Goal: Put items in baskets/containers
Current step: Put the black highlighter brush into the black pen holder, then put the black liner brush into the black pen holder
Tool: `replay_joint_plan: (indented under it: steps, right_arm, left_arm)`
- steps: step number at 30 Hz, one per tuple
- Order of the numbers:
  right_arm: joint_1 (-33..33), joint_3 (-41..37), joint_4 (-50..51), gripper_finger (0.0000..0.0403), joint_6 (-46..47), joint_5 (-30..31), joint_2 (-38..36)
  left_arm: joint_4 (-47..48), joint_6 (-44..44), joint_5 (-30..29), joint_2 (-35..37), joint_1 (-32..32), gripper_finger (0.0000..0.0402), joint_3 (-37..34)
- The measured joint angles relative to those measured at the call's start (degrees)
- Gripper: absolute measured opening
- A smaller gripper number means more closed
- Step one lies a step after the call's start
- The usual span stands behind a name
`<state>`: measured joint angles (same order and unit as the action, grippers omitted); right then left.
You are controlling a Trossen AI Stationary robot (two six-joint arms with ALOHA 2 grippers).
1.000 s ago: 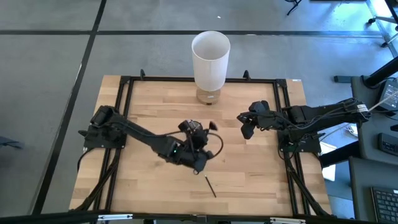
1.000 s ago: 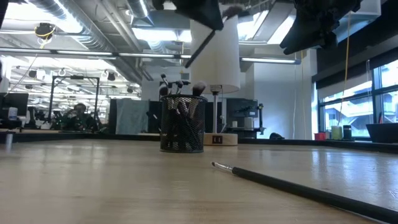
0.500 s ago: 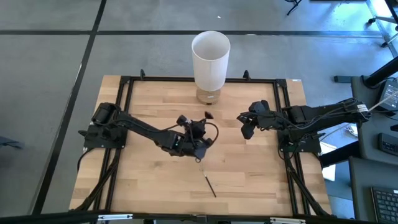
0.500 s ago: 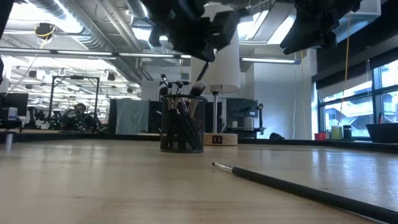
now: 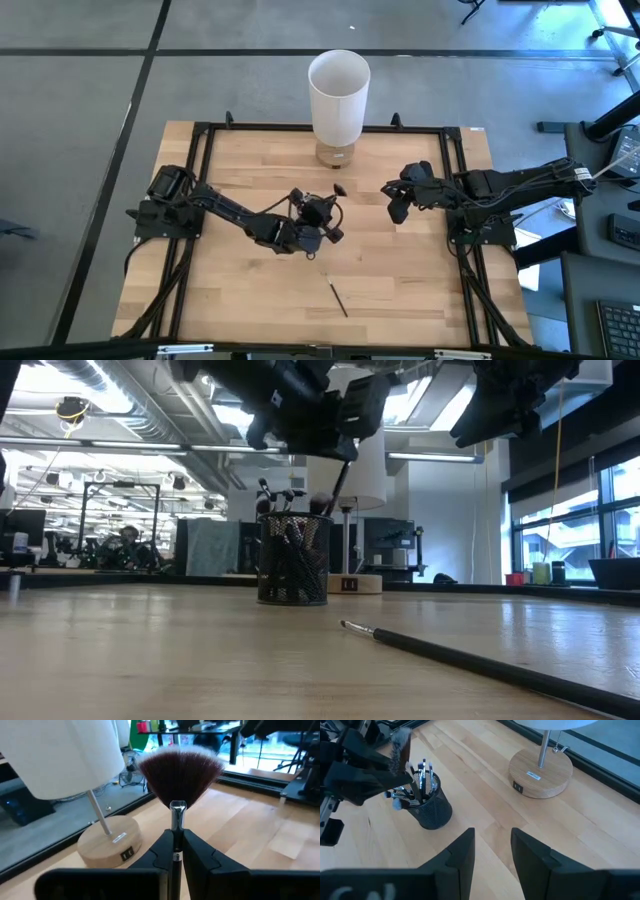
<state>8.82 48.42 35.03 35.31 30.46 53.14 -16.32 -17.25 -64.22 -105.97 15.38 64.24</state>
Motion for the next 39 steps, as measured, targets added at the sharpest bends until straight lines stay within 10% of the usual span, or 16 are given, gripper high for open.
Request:
replay_joint_plan:
  steps: [29, 39]
  right_arm:
    - [0.0, 0.0, 0.01, 0.0126, -0.55, 0.0, -0.02]
    - [-0.02, 0.0, -0.11, 0.0126, 0.1, 0.0, -0.02]
  left_arm:
    - [-13.51, 9.83, 0.63, 6.79, 3.28, 0.0129, -7.16]
    - [-2.07, 12.02, 15.04, 9.94, 10.49, 0.0133, -7.06]
